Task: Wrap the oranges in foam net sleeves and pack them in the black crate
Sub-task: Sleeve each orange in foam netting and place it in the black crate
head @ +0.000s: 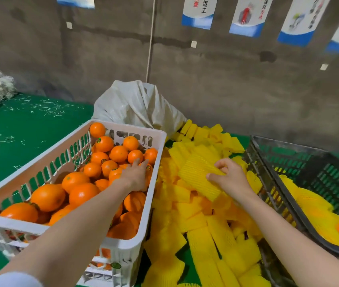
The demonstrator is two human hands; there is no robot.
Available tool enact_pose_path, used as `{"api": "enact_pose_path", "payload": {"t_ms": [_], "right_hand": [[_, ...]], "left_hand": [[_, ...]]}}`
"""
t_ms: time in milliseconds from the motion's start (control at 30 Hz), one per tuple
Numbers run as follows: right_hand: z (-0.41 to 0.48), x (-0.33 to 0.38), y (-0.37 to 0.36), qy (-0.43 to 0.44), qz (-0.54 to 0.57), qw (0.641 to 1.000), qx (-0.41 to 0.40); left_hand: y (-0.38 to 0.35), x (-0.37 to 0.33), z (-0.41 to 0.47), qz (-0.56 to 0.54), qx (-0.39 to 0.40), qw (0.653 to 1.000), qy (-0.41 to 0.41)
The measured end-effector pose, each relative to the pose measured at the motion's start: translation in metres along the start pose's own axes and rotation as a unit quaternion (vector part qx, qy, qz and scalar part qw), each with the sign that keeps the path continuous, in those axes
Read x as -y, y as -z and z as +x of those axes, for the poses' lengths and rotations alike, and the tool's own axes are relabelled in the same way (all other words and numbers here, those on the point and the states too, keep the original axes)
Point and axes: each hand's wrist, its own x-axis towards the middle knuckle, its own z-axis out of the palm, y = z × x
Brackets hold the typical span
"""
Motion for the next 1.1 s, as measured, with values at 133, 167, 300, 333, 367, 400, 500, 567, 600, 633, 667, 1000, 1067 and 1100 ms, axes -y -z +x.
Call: {"api": "enact_pose_path", "payload": {"t_ms": [133,167,300,333,367,400,500,567,600,633,667,1000,1067,1100], "right_hand": [[-0.017,0.0,0.006,-0.034,0.061,0.996,0.061],[-0.021,0.001,0.007,-0.045,0.066,0.994,0.07],[-0.029,0.0,0.012,-0.101,0.142,0.981,0.08],[-0.031,0.001,0.014,-0.111,0.17,0.976,0.081],[-0.033,0.001,0.015,-0.113,0.184,0.973,0.085],[-0.034,0.001,0.016,-0.111,0.189,0.972,0.086],[-0.035,0.004,0.016,-0.096,0.187,0.972,0.106],[-0.036,0.01,0.015,-0.077,0.215,0.964,0.137],[-0.037,0.014,0.014,-0.064,0.23,0.959,0.154],[-0.038,0.016,0.014,-0.046,0.24,0.955,0.168],[-0.04,0.018,0.015,-0.024,0.245,0.953,0.178],[-0.064,-0.005,0.013,0.225,-0.031,0.973,-0.032],[-0.07,-0.012,0.014,0.262,-0.095,0.956,-0.093],[-0.072,-0.015,0.014,0.284,-0.121,0.944,-0.118]], "left_hand": [[-0.009,0.009,0.009,0.021,-0.026,0.999,-0.013],[-0.009,0.009,0.009,-0.033,-0.052,0.998,-0.004],[0.021,0.009,0.004,-0.41,-0.181,0.889,0.092],[0.032,0.009,0.0,-0.472,-0.189,0.856,0.092],[0.041,0.008,-0.004,-0.519,-0.18,0.832,0.071],[0.051,0.005,-0.012,-0.564,-0.159,0.809,0.042],[0.069,-0.021,-0.042,-0.682,-0.041,0.729,-0.034],[0.073,-0.045,-0.058,-0.726,0.007,0.685,-0.063],[0.074,-0.058,-0.064,-0.745,0.025,0.662,-0.07],[0.073,-0.069,-0.069,-0.76,0.039,0.645,-0.072],[0.071,-0.081,-0.074,-0.772,0.05,0.63,-0.071],[0.031,-0.152,-0.105,-0.887,0.065,0.458,0.011],[0.026,-0.159,-0.107,-0.896,0.069,0.437,0.032],[0.023,-0.161,-0.108,-0.903,0.077,0.422,0.039]]}}
